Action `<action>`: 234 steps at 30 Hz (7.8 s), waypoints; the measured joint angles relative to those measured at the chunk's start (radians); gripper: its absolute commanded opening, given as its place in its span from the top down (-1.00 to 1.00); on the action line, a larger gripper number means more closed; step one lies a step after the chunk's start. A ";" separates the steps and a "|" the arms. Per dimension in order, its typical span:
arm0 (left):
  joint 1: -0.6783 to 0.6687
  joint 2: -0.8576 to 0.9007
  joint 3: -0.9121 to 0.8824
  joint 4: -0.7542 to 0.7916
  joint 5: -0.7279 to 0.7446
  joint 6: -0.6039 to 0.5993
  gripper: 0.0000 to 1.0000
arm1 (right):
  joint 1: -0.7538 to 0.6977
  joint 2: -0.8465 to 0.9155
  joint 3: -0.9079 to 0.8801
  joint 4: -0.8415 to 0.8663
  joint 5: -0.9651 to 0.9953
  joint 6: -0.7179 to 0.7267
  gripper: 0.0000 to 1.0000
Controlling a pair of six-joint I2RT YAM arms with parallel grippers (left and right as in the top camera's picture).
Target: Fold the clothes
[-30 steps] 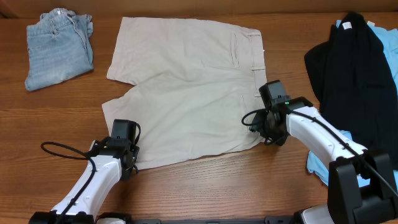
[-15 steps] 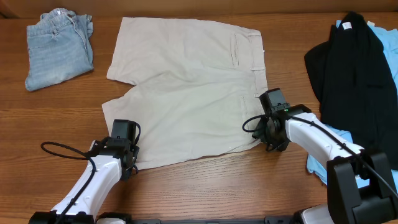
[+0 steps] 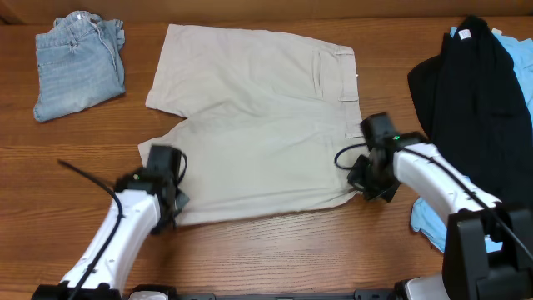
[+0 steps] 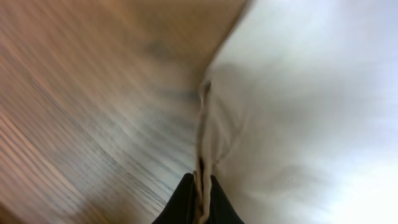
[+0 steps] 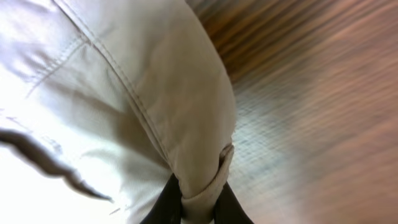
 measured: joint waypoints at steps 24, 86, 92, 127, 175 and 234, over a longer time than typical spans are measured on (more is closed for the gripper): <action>-0.002 -0.012 0.784 -0.655 -0.011 0.250 0.92 | -0.043 -0.398 0.485 -0.600 -0.070 -0.140 0.92; 0.084 0.707 0.947 0.109 0.285 1.097 -1.00 | -0.066 0.129 0.697 -0.256 -0.013 -0.390 -1.00; 0.084 0.816 0.947 0.192 0.348 1.148 -1.00 | -0.066 0.129 0.697 -0.265 -0.019 -0.417 -1.00; 0.031 0.938 0.988 0.083 0.530 1.053 0.92 | -0.066 0.129 0.697 -0.242 -0.050 -0.357 -0.82; -0.217 0.700 1.391 -0.339 0.444 0.901 0.92 | -0.014 0.504 0.584 0.151 -0.127 -0.323 0.92; -0.223 0.884 2.291 -0.623 0.336 0.694 -1.00 | 0.075 0.240 0.854 -0.028 -0.246 -0.589 -0.78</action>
